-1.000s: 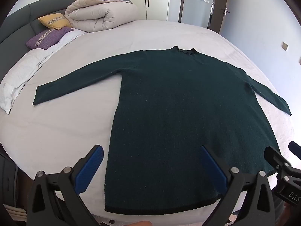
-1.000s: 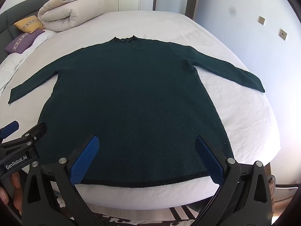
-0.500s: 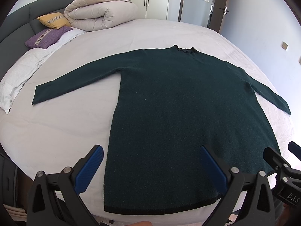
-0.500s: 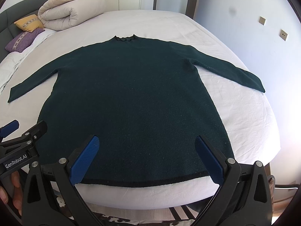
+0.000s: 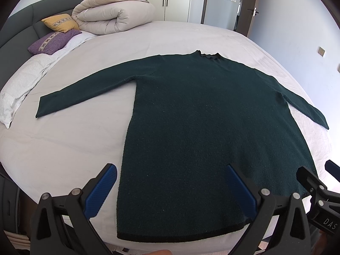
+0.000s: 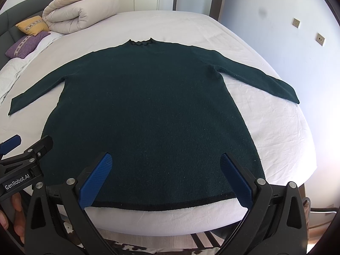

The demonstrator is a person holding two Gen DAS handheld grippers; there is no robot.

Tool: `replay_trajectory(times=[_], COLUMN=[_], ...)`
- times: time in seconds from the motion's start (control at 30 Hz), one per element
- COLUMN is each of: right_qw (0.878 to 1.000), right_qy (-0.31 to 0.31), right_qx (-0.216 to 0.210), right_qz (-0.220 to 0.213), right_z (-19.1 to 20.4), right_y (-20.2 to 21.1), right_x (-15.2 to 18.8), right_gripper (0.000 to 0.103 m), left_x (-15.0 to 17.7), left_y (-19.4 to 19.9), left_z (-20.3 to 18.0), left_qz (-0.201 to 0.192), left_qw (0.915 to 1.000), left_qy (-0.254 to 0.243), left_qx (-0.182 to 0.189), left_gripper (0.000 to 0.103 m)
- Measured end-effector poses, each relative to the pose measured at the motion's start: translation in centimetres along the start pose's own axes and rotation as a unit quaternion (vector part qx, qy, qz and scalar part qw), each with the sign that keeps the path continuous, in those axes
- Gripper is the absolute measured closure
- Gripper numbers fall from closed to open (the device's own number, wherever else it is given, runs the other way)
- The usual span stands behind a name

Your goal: Fold small clothes

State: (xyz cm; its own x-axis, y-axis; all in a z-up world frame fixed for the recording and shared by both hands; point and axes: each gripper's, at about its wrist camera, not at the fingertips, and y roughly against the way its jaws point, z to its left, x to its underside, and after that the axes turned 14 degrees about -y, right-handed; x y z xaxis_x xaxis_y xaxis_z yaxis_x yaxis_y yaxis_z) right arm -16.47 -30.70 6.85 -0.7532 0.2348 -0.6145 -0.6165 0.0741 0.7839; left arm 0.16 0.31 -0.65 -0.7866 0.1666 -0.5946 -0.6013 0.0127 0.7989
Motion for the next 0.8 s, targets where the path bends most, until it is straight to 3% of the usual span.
replay_trajectory(times=[0.8], right_qw=[1.000], right_qy=[0.001], right_qx=[0.002], right_qz=[0.003], right_z=[-0.17], right_y=[-0.20], right_x=[0.93], right_gripper=[0.000], left_x=[0.29], left_y=[-0.09], left_z=[-0.26], left_qz=[0.002], left_qw=[1.0000], left_qy=[0.001], left_qx=[0.000], left_gripper=[0.000])
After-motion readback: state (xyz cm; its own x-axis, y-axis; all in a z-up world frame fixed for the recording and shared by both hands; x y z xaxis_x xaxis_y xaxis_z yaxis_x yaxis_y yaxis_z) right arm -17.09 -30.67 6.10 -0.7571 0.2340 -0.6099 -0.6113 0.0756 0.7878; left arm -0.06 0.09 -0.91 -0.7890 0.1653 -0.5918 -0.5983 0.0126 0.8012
